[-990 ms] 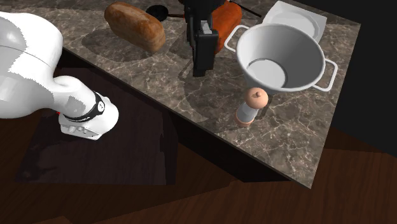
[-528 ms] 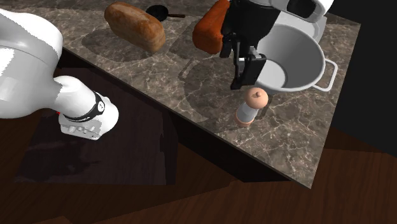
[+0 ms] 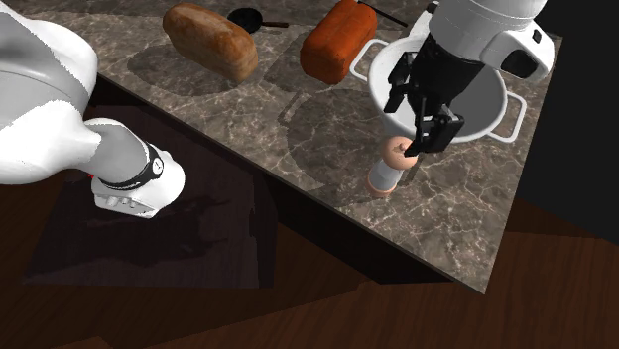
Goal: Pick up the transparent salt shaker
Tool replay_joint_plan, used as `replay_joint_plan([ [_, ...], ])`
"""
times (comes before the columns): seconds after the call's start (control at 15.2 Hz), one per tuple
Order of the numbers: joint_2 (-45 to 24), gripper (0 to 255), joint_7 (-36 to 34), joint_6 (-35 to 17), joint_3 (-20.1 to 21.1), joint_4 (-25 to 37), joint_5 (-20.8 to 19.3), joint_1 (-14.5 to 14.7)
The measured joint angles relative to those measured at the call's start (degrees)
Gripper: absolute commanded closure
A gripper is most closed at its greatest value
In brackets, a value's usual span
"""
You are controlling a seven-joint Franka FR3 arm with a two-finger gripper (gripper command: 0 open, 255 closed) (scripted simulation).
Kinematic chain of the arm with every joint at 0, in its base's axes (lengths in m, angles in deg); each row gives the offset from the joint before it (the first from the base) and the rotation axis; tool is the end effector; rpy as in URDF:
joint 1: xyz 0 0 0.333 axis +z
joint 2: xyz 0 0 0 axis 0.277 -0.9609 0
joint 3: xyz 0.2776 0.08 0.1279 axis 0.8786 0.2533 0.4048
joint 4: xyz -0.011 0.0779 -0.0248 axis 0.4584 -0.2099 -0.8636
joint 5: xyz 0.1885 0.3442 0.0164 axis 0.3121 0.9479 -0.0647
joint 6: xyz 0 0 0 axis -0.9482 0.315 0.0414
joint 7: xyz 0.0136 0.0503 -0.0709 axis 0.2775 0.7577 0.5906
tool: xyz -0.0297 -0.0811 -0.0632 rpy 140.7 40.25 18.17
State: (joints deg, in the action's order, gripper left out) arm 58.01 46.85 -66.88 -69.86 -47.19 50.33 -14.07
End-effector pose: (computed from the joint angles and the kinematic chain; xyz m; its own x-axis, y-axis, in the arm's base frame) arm 0.5771 0.0198 0.4202 0.9621 0.2091 -0.1752 0.2271 -0.9697 0.0896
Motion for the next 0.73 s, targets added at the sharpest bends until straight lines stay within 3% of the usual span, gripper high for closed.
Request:
replay_joint_plan([
  [0.26,-8.6,0,-0.1,0.5,0.1,8.0,-0.8,0.4],
  [0.73,-11.3,0,-0.6,-3.8,0.0,6.2,-1.2,0.3],
])
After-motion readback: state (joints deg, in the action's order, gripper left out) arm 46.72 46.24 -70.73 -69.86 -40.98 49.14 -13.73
